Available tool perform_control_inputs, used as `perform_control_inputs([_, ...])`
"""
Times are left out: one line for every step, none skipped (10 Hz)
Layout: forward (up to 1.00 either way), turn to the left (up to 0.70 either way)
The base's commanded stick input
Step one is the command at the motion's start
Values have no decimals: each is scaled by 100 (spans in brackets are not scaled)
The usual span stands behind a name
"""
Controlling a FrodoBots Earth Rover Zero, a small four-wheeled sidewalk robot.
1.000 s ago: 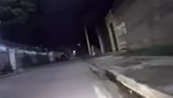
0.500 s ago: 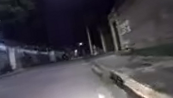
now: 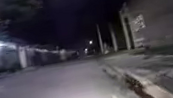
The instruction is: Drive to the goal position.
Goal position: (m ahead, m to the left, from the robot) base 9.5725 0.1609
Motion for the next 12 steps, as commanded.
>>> perform_control_inputs([70,0])
perform_control_inputs([70,0])
perform_control_inputs([70,0])
perform_control_inputs([70,0])
perform_control_inputs([70,0])
perform_control_inputs([70,0])
perform_control_inputs([70,0])
perform_control_inputs([70,0])
perform_control_inputs([70,0])
perform_control_inputs([70,0])
perform_control_inputs([70,-12])
perform_control_inputs([70,-30])
